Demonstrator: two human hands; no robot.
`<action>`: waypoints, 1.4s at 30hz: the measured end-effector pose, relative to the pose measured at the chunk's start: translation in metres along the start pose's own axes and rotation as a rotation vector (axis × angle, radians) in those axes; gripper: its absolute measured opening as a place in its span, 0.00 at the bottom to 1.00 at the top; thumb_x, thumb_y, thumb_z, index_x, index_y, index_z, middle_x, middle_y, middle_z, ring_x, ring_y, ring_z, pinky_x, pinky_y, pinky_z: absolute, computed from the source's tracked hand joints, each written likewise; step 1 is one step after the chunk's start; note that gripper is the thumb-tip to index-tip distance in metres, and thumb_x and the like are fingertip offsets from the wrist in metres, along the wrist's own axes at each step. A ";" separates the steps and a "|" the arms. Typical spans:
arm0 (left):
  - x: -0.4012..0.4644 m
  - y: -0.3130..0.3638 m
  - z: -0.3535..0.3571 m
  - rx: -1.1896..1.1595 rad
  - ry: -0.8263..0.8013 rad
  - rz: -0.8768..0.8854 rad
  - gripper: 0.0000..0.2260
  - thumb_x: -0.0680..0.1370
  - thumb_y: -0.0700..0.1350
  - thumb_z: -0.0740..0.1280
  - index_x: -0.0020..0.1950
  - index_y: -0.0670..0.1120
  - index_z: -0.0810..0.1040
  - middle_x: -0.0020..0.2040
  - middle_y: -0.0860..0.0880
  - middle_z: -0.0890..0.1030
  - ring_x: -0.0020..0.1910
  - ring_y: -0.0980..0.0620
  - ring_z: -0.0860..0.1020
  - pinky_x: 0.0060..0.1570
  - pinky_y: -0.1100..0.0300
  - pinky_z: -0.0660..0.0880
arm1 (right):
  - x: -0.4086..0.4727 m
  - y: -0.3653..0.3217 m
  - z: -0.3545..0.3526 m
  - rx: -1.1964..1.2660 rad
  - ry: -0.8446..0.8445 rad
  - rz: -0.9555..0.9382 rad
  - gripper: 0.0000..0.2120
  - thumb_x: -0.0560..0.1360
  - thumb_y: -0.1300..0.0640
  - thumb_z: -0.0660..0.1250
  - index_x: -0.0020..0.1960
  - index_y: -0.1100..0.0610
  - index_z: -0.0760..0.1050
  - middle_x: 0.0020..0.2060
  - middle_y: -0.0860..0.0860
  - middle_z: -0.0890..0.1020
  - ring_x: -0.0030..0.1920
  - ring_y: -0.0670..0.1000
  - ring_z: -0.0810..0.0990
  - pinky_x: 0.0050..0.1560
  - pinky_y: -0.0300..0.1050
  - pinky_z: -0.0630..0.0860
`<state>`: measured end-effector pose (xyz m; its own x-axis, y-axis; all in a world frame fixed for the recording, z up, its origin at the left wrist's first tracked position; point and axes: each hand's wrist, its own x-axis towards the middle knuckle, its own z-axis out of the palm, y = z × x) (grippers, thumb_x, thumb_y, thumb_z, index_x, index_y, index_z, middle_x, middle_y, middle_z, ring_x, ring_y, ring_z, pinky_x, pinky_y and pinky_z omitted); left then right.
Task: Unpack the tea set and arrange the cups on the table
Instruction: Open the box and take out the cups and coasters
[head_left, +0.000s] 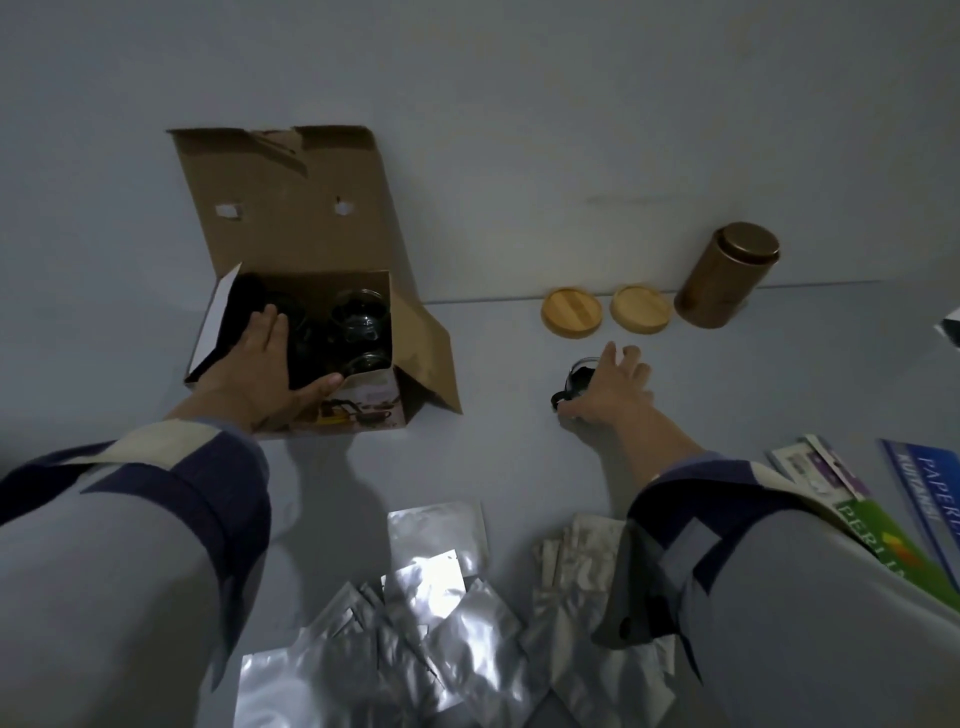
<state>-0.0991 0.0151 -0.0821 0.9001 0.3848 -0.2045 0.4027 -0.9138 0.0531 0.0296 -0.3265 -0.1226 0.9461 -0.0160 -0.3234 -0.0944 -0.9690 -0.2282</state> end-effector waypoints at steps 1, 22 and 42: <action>-0.001 0.001 -0.001 0.002 -0.006 -0.003 0.47 0.73 0.69 0.58 0.78 0.42 0.41 0.79 0.46 0.39 0.78 0.48 0.42 0.76 0.50 0.49 | -0.003 -0.009 -0.003 -0.067 0.011 -0.040 0.55 0.67 0.43 0.73 0.78 0.57 0.40 0.76 0.56 0.44 0.75 0.62 0.48 0.71 0.58 0.58; -0.002 -0.002 0.003 0.011 0.002 0.036 0.48 0.72 0.72 0.53 0.77 0.40 0.37 0.78 0.45 0.38 0.77 0.48 0.38 0.76 0.50 0.49 | -0.036 -0.249 0.013 -0.387 0.173 -0.611 0.31 0.71 0.36 0.65 0.64 0.57 0.70 0.62 0.55 0.74 0.66 0.57 0.64 0.59 0.50 0.64; -0.005 0.001 -0.012 0.039 -0.024 0.002 0.42 0.76 0.67 0.53 0.78 0.40 0.44 0.79 0.44 0.43 0.78 0.47 0.44 0.76 0.48 0.48 | -0.047 -0.212 -0.027 0.456 0.095 -0.544 0.42 0.64 0.51 0.77 0.70 0.61 0.60 0.66 0.56 0.63 0.64 0.54 0.69 0.62 0.42 0.69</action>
<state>-0.1013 0.0138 -0.0690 0.8962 0.3805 -0.2284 0.3940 -0.9190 0.0153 0.0138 -0.1272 -0.0340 0.9167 0.3989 0.0220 0.2981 -0.6465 -0.7023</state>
